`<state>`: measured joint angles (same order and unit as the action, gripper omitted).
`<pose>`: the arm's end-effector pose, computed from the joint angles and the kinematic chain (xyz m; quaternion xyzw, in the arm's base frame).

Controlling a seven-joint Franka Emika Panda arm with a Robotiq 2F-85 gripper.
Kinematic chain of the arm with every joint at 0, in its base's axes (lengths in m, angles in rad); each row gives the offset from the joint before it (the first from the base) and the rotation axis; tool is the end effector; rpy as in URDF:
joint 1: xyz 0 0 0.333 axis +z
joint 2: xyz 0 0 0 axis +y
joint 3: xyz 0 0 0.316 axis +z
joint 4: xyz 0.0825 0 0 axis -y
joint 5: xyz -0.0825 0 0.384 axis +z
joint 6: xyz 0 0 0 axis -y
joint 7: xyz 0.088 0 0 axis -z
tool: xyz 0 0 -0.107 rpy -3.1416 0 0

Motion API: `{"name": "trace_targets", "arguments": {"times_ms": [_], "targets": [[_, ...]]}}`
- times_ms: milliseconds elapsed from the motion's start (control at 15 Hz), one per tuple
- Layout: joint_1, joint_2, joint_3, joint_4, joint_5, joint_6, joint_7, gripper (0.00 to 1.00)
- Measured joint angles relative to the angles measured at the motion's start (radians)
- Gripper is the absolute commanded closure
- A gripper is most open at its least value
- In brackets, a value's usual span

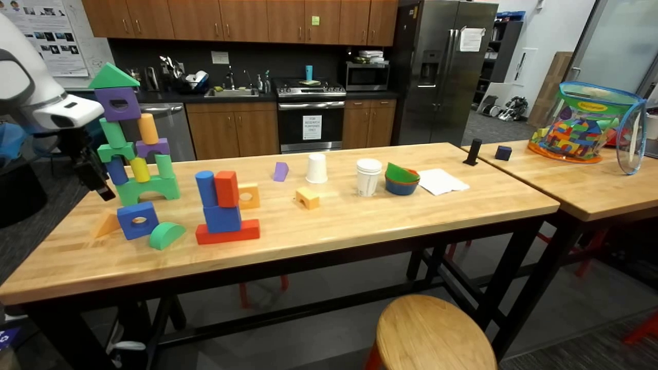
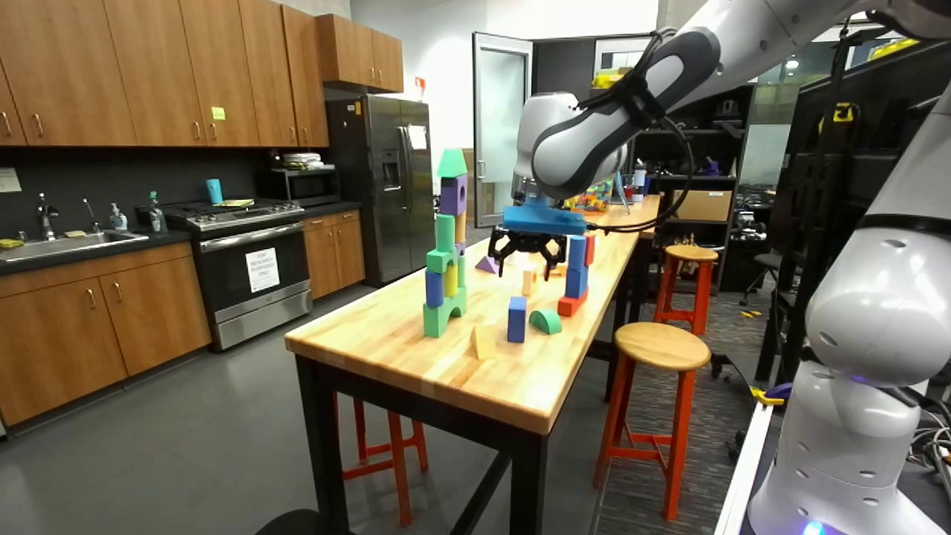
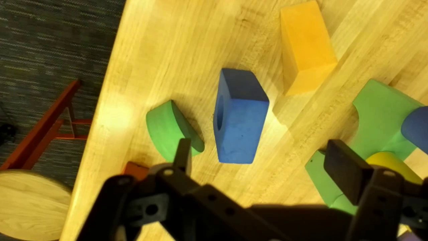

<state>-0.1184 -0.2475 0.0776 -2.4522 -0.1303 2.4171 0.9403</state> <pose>0.4691 -0.0194 0.4123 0.8955 -0.4287 0.1195 0.0063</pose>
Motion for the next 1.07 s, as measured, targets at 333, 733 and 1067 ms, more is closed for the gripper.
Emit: {"name": "trace_targets", "arguments": {"times_ms": [333, 733, 1067], "targets": [[-0.001, 0.034, -0.001, -0.002, -0.002, 0.021, 0.000, 0.00], [0.000, 0.060, -0.008, -0.011, -0.001, 0.048, -0.001, 0.00], [-0.001, 0.066, -0.020, -0.028, -0.001, 0.066, 0.000, 0.00]]}}
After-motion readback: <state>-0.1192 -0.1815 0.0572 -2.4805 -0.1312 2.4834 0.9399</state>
